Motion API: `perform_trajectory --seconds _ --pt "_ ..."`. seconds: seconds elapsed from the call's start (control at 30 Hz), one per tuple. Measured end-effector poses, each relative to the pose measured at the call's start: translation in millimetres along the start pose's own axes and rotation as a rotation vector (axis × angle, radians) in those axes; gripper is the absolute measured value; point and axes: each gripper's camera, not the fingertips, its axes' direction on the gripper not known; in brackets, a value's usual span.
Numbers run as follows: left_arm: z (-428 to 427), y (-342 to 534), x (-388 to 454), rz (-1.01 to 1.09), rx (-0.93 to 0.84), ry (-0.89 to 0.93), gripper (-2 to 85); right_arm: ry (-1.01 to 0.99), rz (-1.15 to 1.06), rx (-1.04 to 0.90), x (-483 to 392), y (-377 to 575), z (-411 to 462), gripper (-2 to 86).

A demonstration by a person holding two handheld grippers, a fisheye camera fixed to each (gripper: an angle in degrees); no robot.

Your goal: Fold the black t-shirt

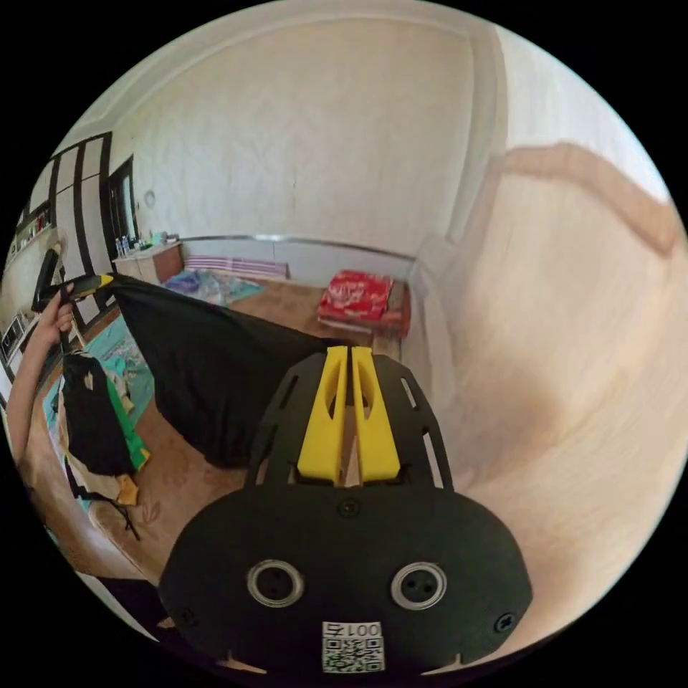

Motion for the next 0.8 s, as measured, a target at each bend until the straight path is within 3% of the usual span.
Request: perform_trajectory --seconds 0.13,0.33,0.53,0.67,0.8 --pt "-46 -8 44 0.081 0.019 -0.109 -0.7 -0.021 -0.063 0.075 -6 -20 -55 0.4" --pt "-44 94 45 0.11 -0.107 -0.106 -0.7 -0.081 -0.066 -0.023 -41 71 -77 0.4" --pt "28 261 26 0.096 -0.459 -0.139 -0.5 -0.127 -0.06 -0.375 -97 231 -30 0.4" --pt "109 385 27 0.2 -0.748 -0.274 -0.5 0.017 -0.202 -0.564 -152 334 29 0.5" --pt "151 452 26 0.186 -0.906 -0.331 -0.4 0.011 -0.229 -0.798 -187 409 86 0.5"
